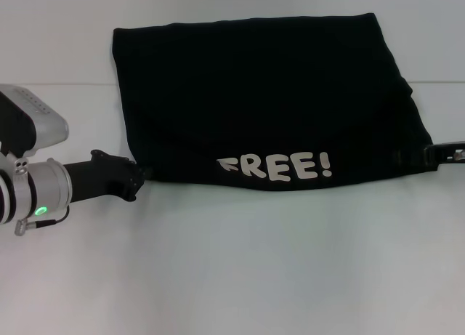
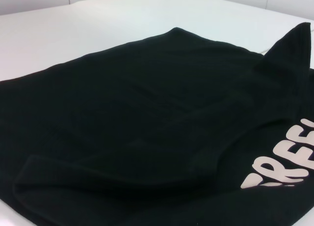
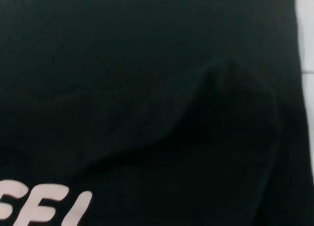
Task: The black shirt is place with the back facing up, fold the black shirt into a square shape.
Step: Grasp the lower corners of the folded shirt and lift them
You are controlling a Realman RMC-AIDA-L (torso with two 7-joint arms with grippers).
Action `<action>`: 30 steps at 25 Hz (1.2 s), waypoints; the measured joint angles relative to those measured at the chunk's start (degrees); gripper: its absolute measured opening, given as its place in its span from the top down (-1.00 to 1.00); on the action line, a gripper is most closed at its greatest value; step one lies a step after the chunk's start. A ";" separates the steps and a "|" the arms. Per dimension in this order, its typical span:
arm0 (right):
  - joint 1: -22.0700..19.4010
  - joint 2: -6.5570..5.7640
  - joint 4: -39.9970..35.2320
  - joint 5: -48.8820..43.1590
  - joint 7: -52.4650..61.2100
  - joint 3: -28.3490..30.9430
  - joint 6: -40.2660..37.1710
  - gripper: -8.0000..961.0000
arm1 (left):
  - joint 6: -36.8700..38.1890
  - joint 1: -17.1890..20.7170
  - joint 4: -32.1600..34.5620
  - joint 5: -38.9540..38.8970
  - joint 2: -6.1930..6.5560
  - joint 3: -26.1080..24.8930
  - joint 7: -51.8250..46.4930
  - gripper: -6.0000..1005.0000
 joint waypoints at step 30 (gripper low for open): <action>-5.99 -0.67 -3.51 7.31 -6.40 3.28 -9.17 0.88 | 3.49 1.95 3.22 -0.44 -0.28 -0.33 -3.74 0.95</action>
